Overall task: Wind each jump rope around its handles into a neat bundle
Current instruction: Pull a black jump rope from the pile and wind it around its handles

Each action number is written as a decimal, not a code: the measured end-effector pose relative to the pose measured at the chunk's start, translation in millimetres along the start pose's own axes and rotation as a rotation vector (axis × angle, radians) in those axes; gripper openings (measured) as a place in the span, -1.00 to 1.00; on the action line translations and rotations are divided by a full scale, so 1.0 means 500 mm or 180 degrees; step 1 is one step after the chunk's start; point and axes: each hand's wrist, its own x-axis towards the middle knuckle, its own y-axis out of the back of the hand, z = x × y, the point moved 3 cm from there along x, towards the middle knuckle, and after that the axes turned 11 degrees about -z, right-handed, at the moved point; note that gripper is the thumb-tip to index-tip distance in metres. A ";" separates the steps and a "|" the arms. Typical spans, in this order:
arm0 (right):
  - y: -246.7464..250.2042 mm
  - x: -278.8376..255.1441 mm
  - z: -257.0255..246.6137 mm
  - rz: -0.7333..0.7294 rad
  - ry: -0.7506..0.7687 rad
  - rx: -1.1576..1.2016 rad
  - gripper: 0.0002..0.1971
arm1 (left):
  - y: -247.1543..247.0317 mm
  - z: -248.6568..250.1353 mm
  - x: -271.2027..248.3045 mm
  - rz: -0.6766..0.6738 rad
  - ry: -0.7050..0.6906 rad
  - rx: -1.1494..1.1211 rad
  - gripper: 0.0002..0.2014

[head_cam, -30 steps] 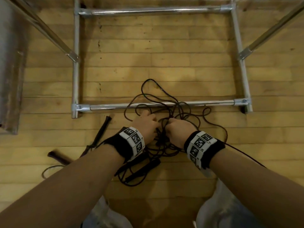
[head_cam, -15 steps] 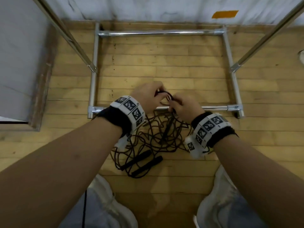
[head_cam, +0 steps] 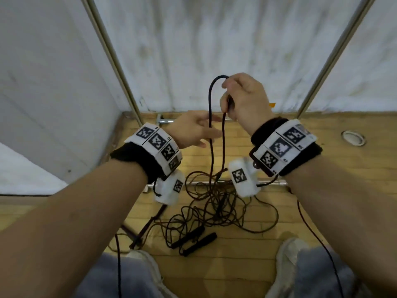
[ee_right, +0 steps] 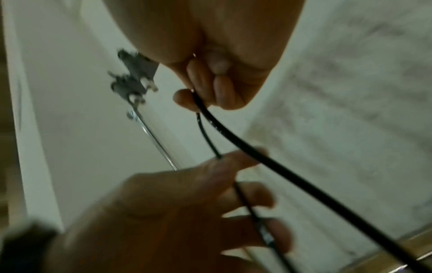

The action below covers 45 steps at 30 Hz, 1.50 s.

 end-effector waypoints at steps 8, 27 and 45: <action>0.034 -0.020 -0.093 -0.0215 -0.0148 0.0710 -0.77 | 0.024 0.118 -0.072 0.0975 -0.0611 -0.0279 -0.85; -0.014 -0.045 0.073 -0.1099 -0.0841 -0.1146 -0.65 | 0.021 0.019 -0.009 0.0132 0.0513 0.0132 -0.74; 0.029 -0.043 0.052 -0.1408 -0.0456 -0.0990 -0.81 | -0.006 0.089 -0.027 0.1336 -0.0361 0.0901 -0.78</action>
